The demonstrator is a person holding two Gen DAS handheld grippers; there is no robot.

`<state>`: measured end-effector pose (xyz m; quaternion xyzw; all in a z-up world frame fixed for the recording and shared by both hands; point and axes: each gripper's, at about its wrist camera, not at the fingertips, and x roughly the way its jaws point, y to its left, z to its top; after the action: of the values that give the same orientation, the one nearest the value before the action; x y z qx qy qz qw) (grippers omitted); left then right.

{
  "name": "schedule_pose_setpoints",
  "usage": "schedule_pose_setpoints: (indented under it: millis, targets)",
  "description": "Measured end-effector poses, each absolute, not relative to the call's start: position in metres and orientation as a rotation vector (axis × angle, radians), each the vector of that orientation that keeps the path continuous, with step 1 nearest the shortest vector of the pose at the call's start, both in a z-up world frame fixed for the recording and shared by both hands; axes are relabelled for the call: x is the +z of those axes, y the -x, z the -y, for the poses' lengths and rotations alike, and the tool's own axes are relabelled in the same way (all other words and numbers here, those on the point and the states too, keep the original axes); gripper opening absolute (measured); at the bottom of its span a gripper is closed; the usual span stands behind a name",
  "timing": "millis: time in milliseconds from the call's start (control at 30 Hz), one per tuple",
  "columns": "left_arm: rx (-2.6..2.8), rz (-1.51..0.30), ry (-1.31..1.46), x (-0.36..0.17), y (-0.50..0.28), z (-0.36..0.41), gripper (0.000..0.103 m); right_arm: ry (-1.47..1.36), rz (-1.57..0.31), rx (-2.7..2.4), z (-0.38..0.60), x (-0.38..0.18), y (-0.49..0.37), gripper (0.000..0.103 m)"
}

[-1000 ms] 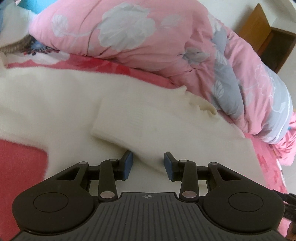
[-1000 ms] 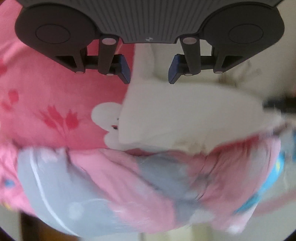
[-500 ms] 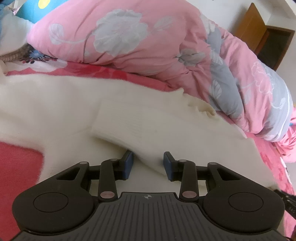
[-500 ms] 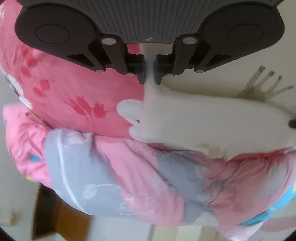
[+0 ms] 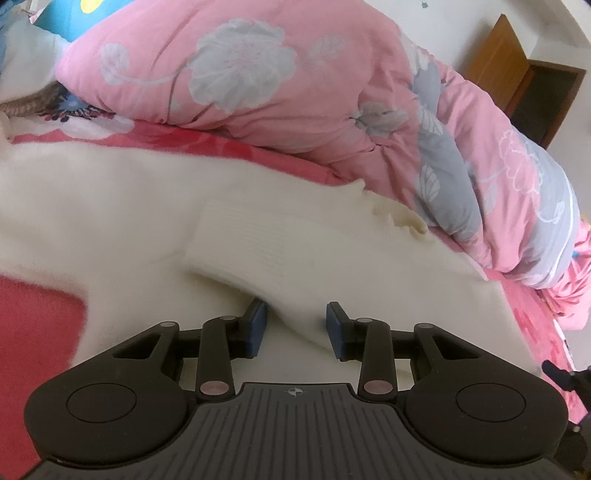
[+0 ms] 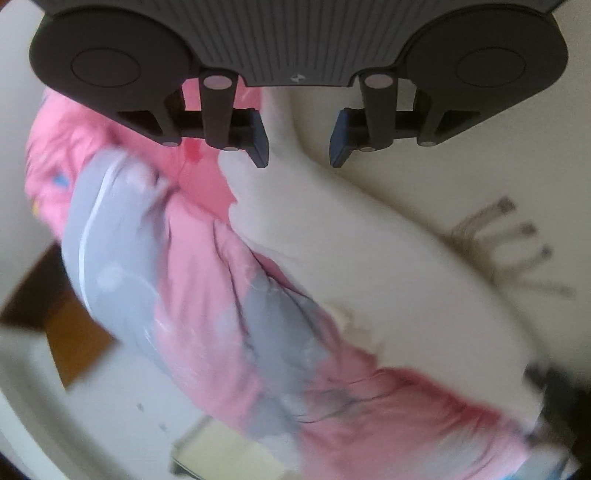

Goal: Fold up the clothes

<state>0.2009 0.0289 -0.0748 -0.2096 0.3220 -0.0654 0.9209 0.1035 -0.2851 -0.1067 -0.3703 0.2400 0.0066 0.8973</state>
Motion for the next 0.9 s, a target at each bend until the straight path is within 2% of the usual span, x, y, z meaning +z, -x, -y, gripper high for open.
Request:
schedule_pose_setpoints:
  millis: [67, 100, 567, 667, 733, 800, 900]
  targets:
    - [-0.14, -0.658, 0.438, -0.076, -0.2, -0.031, 0.035, 0.8, -0.48, -0.032, 0.282, -0.113, -0.107, 0.023]
    - [-0.144, -0.655, 0.44, -0.076, -0.2, -0.032, 0.035, 0.785, -0.475, -0.052, 0.283, -0.113, -0.108, 0.012]
    - [-0.16, -0.641, 0.497, -0.079, -0.205, -0.036, 0.035, 0.502, -0.478, -0.137, 0.319, -0.094, -0.111, 0.006]
    - [-0.14, -0.641, 0.518, -0.079, -0.208, -0.038, 0.026, 0.485, -0.483, -0.133, 0.321, -0.094, -0.109, 0.006]
    - [-0.121, -0.651, 0.532, -0.08, -0.212, -0.042, 0.01, 0.474, -0.486, -0.13, 0.322, -0.094, -0.109, 0.006]
    - [-0.117, -0.656, 0.567, -0.08, -0.215, -0.047, 0.006, 0.464, -0.487, -0.127, 0.323, -0.093, -0.108, 0.006]
    - [-0.085, -0.633, 0.57, -0.075, -0.215, -0.049, 0.006, 0.459, -0.481, -0.116, 0.323, -0.093, -0.107, 0.006]
